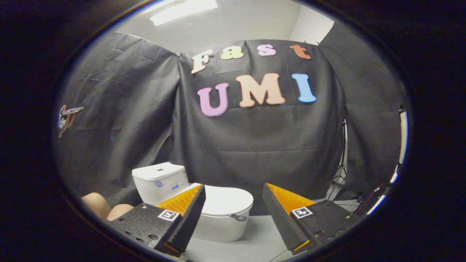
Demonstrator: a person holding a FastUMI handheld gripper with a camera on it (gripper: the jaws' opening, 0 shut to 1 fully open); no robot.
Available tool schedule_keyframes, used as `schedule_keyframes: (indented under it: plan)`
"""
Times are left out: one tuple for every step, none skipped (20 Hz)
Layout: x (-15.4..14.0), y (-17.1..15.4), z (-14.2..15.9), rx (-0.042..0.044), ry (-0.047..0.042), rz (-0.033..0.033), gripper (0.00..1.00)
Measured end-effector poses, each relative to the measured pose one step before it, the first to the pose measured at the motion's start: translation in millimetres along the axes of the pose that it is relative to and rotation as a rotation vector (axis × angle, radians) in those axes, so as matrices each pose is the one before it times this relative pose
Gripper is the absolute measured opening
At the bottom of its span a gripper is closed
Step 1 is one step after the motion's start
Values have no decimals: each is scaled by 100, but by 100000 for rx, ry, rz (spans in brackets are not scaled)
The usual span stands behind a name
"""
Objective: Open the toilet lid.
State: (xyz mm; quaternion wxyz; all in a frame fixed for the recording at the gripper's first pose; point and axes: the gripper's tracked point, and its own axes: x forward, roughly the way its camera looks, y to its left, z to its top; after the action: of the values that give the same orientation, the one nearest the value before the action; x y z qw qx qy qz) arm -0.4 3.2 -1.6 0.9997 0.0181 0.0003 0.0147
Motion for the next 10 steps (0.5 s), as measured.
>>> schedule_keyframes:
  plan:
    - [155, 78, -161, 305, 598, 418, 96]
    - [27, 72, -28, 132, 612, 386, 96]
    - [50, -18, -143, -96, 473, 209, 96]
    - [16, -19, 4, -187, 473, 46, 96]
    - [2, 34, -149, -160, 355, -74, 96]
    - [4, -39, 18, 83, 94, 2, 96]
    - [-64, 8, 49, 352, -27, 205, 96]
    - [34, -89, 63, 610, -269, -86, 96]
    - [16, -187, 59, 608, -466, -355, 96]
    - [-109, -134, 129, 490, -505, -519, 96]
